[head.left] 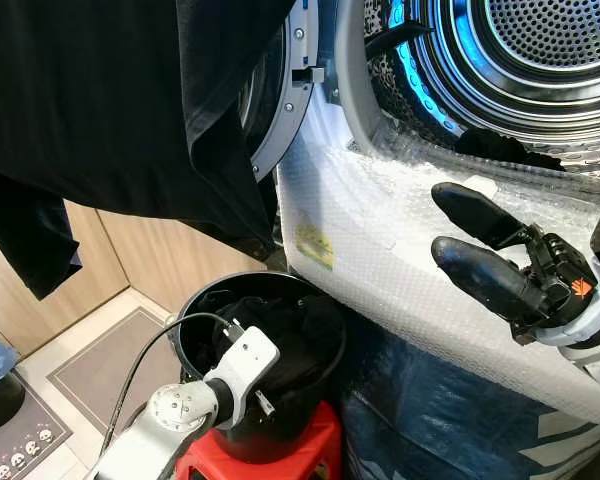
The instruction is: Clothes washing
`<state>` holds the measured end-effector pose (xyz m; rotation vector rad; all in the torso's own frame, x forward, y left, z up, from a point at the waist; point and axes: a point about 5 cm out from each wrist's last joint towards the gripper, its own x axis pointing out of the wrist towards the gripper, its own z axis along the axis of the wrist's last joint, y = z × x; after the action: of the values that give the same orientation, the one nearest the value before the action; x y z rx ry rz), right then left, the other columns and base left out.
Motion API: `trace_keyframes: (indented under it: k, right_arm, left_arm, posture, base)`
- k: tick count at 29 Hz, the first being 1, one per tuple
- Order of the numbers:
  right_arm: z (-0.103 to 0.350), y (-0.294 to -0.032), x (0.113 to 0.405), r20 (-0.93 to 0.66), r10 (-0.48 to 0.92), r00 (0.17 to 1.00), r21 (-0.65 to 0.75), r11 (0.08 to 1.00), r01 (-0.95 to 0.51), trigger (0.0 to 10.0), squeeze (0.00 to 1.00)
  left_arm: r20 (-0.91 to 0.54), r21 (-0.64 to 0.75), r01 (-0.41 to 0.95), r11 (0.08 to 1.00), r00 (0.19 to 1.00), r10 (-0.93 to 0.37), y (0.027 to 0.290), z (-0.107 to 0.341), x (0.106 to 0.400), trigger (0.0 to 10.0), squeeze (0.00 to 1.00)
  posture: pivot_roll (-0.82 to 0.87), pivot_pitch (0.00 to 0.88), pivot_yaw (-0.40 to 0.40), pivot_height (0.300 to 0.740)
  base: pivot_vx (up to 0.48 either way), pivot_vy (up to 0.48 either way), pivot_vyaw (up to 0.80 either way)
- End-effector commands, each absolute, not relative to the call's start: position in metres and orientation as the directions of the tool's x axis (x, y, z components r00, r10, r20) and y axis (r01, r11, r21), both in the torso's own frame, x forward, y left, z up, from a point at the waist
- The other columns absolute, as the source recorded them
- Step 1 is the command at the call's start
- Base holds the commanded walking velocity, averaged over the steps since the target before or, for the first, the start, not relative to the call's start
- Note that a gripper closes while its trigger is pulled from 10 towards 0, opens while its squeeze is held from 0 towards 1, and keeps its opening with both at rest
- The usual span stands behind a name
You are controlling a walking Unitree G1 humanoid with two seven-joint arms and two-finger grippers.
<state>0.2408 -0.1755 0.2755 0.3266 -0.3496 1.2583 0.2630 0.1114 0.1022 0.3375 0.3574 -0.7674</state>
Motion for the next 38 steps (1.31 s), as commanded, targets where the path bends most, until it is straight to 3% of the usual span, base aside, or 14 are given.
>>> trace_keyframes:
  k: [1,8,18,38]
  right_arm:
    - [0.28,-0.171,0.237,0.446,0.86,0.248,0.019,0.267,-0.963,10.0,0.0]
    - [0.279,-0.168,0.236,0.461,0.855,0.239,0.024,0.257,-0.966,10.0,0.0]
    - [0.277,-0.167,0.235,0.478,0.844,0.243,0.031,0.261,-0.965,10.0,0.0]
    - [0.277,-0.168,0.236,0.494,0.835,0.244,0.03,0.264,-0.964,10.0,0.0]
  left_arm:
    - [-0.473,0.19,0.772,0.607,0.614,-0.632,0.111,0.1,0.259,0.0,0.0]
    - [-0.494,0.235,0.811,0.536,0.574,-0.652,0.111,0.104,0.257,0.0,0.0]
    - [-0.48,0.353,0.776,0.523,0.63,-0.61,0.12,0.121,0.268,0.0,0.0]
    - [-0.489,0.362,0.797,0.484,0.604,-0.629,0.118,0.118,0.27,0.0,0.0]
  posture:
    - [-0.06,0.035,0.033,0.74]
    - [-0.05,0.037,0.036,0.74]
    - [-0.05,0.034,0.042,0.74]
    - [-0.05,0.028,0.044,0.74]
  base:
    - [0.0,0.0,0.0]
    - [0.0,0.0,0.0]
    - [0.0,0.0,0.0]
    - [0.0,0.0,0.0]
